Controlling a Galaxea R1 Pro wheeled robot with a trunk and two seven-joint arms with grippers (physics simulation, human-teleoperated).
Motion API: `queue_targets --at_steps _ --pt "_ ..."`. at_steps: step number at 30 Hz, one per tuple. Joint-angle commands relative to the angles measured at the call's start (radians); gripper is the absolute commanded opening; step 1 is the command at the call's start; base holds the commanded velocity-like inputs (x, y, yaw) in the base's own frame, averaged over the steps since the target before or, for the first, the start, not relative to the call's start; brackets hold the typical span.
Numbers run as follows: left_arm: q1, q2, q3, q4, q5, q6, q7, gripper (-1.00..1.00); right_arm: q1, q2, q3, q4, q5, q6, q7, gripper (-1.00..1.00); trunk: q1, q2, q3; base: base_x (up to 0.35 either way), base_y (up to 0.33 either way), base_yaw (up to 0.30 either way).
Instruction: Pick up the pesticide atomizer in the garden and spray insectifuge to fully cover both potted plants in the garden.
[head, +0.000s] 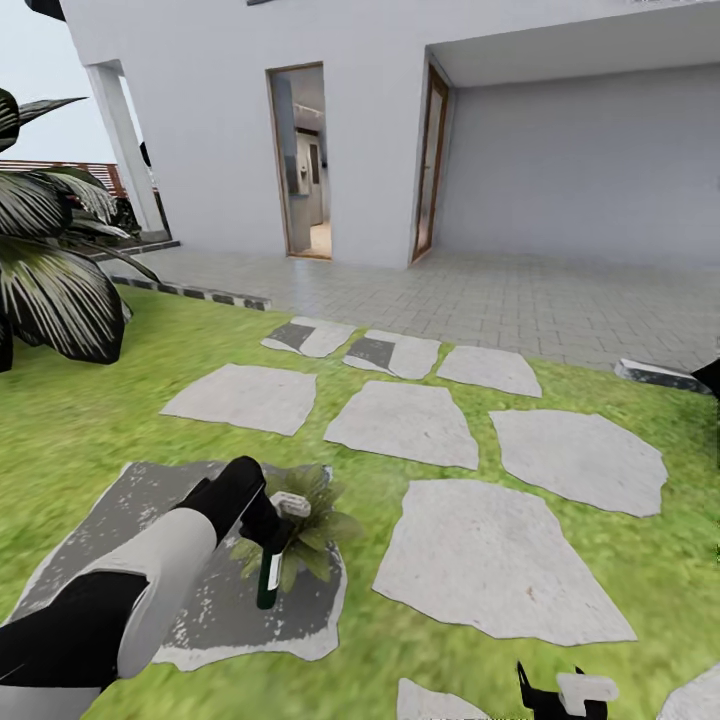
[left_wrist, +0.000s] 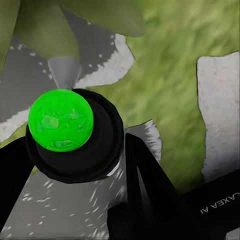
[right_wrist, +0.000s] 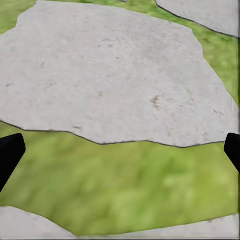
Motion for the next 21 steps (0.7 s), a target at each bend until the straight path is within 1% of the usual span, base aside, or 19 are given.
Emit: queue_targets --at_steps 1,5,9,14,21 --pt "0.007 0.006 -0.004 -0.002 -0.004 0.003 -0.010 -1.00 -0.001 0.000 -0.007 0.001 0.004 -0.003 0.001 1.00 0.000 0.000 -0.001 0.000 0.000 -0.085" --pt "0.005 0.013 -0.001 -0.003 -0.003 0.008 -0.010 -1.00 -0.001 0.000 -0.007 0.001 0.004 -0.003 0.001 1.00 0.000 0.000 -0.001 0.000 0.000 -0.031" --pt "0.000 0.013 0.000 -0.003 -0.003 0.010 -0.010 -1.00 -0.001 0.000 -0.007 0.000 0.004 -0.003 0.001 1.00 0.000 0.000 -0.001 0.019 0.014 -0.004" --pt "-0.002 0.016 0.000 -0.003 -0.003 0.011 -0.010 -1.00 -0.001 0.000 -0.007 0.000 0.004 -0.003 0.001 1.00 0.000 0.000 -0.001 0.121 0.187 0.000" --pt "0.017 0.049 -0.004 -0.001 -0.003 0.006 -0.010 -1.00 -0.001 0.000 -0.007 0.001 0.005 -0.003 0.001 1.00 0.000 0.000 -0.001 0.012 0.016 0.000"
